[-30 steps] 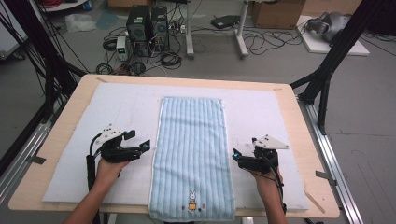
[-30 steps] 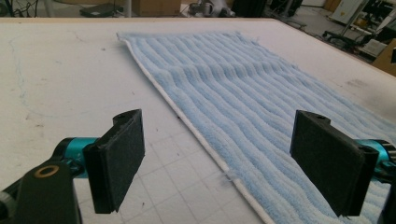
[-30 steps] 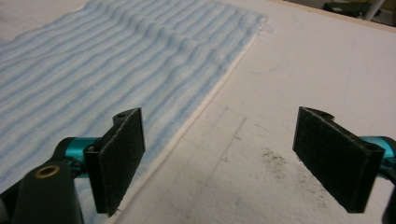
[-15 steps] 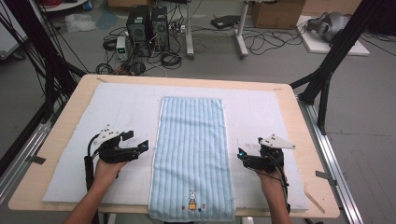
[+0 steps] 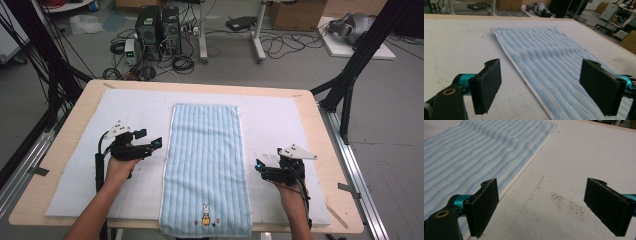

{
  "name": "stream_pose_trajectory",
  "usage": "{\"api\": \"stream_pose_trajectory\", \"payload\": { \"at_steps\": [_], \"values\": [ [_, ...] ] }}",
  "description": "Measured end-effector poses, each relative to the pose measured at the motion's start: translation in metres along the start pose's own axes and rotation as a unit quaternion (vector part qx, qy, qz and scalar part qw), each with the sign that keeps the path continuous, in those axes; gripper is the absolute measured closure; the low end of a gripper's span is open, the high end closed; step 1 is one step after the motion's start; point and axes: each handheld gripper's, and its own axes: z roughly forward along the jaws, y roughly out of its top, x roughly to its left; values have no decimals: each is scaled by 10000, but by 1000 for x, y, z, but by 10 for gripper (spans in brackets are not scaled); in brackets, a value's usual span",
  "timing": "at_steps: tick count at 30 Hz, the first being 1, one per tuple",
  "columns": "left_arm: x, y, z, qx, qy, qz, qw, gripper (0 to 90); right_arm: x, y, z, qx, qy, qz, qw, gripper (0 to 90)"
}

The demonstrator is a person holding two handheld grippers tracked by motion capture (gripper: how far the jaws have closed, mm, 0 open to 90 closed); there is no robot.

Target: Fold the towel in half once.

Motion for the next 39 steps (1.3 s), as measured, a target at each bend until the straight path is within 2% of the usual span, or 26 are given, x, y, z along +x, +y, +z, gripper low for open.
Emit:
{"api": "stream_pose_trajectory", "payload": {
  "at_steps": [3, 8, 10, 15, 21, 25, 28, 30, 31, 35, 39],
  "values": [
    [-1, 4, 11, -15, -165, -103, 9998, 182, -2, -1, -2, -14, 5, 42, 10000, 118],
    [0, 9, 26, 119, -96, -108, 9998, 182, -2, -2, -1, 22, 60, 60, 10000, 118],
    [1, 11, 31, 94, -67, -123, 9999, 182, -3, -3, 0, 35, 75, 62, 9999, 118],
    [6, 15, 46, 260, -113, -320, 9991, 188, -3, -4, 2, 36, 128, 121, 9998, 118],
    [5, 21, 62, 443, 55, -102, 9990, 210, -2, -4, 6, 89, 189, 63, 9998, 118],
    [11, 19, 74, 591, 244, -131, 9979, 241, -2, -4, 8, 103, 213, 73, 9997, 118],
    [15, 10, 85, 872, 505, -183, 9947, 256, -1, -4, 9, 126, 239, 79, 9996, 118],
    [17, 6, 91, 1105, 641, -124, 9917, 281, -1, -4, 10, 125, 243, 63, 9996, 118],
    [16, 5, 93, 1157, 658, -99, 9911, 289, 0, -4, 11, 133, 250, 76, 9996, 118],
    [10, 6, 104, 1319, 673, 135, 9889, 328, 0, -4, 13, 155, 259, 60, 9995, 118],
    [4, 8, 113, 1576, 833, 496, 9827, 387, 0, -4, 12, 173, 248, 87, 9995, 118]
  ]
}}
